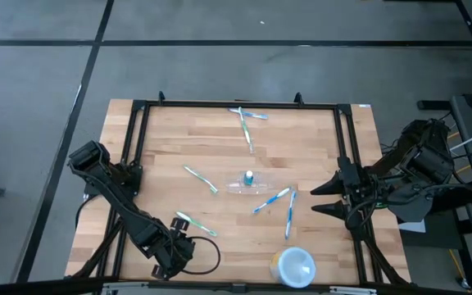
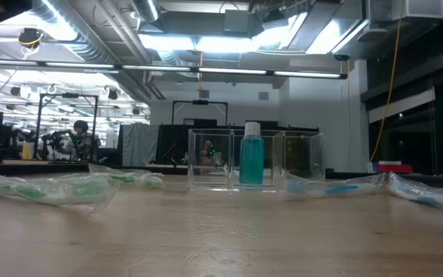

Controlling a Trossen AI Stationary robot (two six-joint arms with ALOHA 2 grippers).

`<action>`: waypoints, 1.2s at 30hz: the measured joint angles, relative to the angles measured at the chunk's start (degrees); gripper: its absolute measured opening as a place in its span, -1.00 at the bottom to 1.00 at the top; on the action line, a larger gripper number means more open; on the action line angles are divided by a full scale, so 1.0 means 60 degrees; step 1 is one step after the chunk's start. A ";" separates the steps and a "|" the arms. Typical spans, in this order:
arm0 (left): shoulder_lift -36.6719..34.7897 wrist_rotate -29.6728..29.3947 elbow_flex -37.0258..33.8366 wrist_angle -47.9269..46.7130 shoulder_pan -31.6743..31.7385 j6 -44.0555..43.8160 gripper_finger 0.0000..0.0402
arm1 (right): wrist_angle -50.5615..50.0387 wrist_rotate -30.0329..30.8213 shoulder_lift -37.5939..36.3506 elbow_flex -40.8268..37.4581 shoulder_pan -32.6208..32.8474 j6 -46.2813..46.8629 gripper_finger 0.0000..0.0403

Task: Pick & Place toothbrushing station
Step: Put the blue mouthwash into the transparent organizer

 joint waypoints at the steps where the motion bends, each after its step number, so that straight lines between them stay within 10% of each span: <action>1: 0.0000 0.0004 0.0000 0.0013 0.0000 -0.0001 -0.13 | 0.0000 0.0000 0.0002 0.0000 0.0000 0.0000 0.00; 36: 0.0561 0.0309 -0.0007 0.0369 0.0000 -0.0228 -0.27 | 0.0000 -0.0075 0.0000 0.0000 0.0000 0.0189 0.00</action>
